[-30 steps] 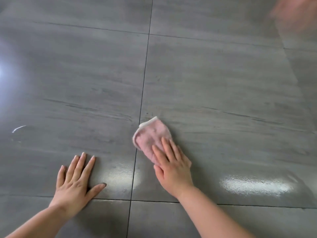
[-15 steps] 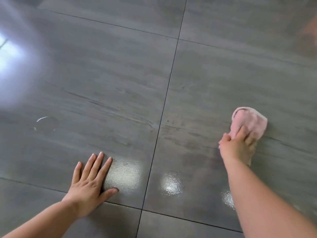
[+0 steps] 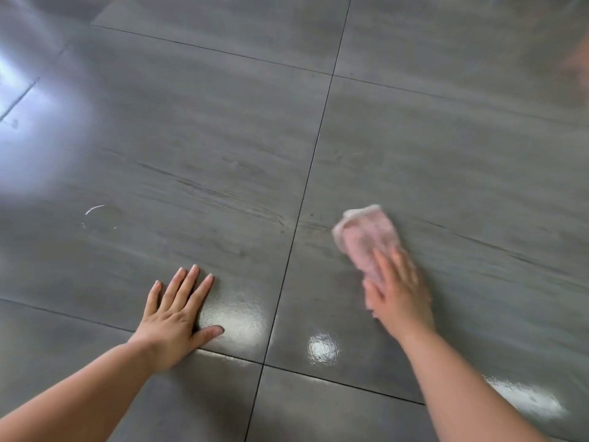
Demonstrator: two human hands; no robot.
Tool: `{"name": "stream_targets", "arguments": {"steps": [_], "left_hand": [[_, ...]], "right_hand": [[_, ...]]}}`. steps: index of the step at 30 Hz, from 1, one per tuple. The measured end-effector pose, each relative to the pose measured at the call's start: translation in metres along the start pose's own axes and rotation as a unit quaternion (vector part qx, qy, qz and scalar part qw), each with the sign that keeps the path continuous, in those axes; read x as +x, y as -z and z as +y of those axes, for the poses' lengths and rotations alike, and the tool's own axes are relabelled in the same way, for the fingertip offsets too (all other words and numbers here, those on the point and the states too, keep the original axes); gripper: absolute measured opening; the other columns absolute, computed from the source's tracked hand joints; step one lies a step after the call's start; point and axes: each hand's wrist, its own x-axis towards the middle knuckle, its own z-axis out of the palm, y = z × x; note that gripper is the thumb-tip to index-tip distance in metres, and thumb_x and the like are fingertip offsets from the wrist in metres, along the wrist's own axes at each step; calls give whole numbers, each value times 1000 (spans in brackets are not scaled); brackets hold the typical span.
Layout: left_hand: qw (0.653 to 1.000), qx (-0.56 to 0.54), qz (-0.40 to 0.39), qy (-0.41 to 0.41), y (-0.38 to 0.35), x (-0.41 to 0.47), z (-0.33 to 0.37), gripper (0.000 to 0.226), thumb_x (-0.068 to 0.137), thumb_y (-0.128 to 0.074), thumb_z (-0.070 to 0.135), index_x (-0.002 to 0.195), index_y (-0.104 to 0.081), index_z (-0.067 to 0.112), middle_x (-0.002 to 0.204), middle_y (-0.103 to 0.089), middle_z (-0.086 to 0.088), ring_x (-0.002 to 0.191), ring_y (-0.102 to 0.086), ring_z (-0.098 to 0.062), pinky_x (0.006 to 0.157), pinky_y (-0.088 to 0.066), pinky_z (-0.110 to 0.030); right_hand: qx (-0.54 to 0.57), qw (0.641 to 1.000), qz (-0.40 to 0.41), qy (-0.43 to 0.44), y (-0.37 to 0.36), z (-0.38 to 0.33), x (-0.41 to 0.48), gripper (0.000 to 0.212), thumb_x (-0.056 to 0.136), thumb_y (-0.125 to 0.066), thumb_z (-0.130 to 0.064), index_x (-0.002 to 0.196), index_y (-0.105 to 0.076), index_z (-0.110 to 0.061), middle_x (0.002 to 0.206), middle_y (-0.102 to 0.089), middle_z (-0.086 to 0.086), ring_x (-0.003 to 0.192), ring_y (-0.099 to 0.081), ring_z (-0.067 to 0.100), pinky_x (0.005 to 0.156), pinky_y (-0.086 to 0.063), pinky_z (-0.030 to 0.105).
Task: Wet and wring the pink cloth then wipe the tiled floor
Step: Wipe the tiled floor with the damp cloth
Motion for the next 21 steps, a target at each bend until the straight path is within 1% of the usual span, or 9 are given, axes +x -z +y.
{"name": "stream_targets", "arguments": {"steps": [1,3,6,8,11,14,16,19,21], "left_hand": [[1000,4,-18,5,4,-2,2,130,18,30,89,123,31,13,133,33,11,124,35,-1,84,44,-16],[998,1,-56,21,11,-2,8,130,13,28,89,119,35,13,130,36,13,125,34,-4,103,34,-28],[996,32,-77,32,19,-6,15,112,49,2,85,133,31,15,142,33,8,134,29,-11,116,13,-40],[994,36,-94,50,23,-8,21,91,80,-22,71,140,22,19,151,27,-1,140,25,-16,116,11,-41],[995,26,-78,56,25,-10,27,83,88,-36,55,142,17,20,154,22,-3,142,21,-19,117,8,-40],[994,35,-82,56,28,-12,32,81,89,-36,53,142,17,22,154,21,-3,142,19,-19,118,5,-38],[994,41,-84,52,29,-14,32,80,89,-36,53,142,17,24,154,21,-2,143,18,-18,119,4,-37],[995,41,-83,41,30,-25,29,79,89,-37,52,142,16,26,154,20,-1,143,17,-18,118,2,-36],[995,40,-82,41,26,-36,25,80,89,-38,52,142,16,26,154,20,0,143,17,-18,118,2,-36]], "right_hand": [[22,998,17,-61,7,24,-10,63,75,-41,-39,127,-50,-5,133,-51,23,120,-50,45,94,-43,56],[45,978,34,-199,24,58,-31,77,72,-37,-42,138,-38,-4,148,-30,21,136,-29,41,110,-25,45],[94,949,53,-294,32,67,-56,77,80,-42,-47,144,-26,-7,153,-16,22,139,-16,40,113,-15,41],[90,949,33,-301,24,42,-64,67,89,-53,-30,145,-23,-9,154,-15,21,140,-15,39,113,-17,42],[22,992,38,-121,-4,-4,-73,57,80,-48,-34,131,-42,-10,133,-50,25,123,-42,41,94,-45,45],[-42,997,-4,66,-26,-47,-89,59,66,-35,-45,120,-42,-21,122,-64,9,117,-39,24,96,-40,38],[-75,987,-30,140,-30,-61,-98,59,65,-33,-48,119,-41,-26,124,-63,0,118,-38,19,100,-39,35],[-110,970,-19,214,-35,-32,-108,62,66,-34,-49,123,-40,-28,141,-42,-4,130,-29,21,107,-14,30],[-107,974,15,197,-30,11,-117,61,69,-37,-45,126,-39,-24,152,-18,-5,137,-20,23,106,-24,31]]}}
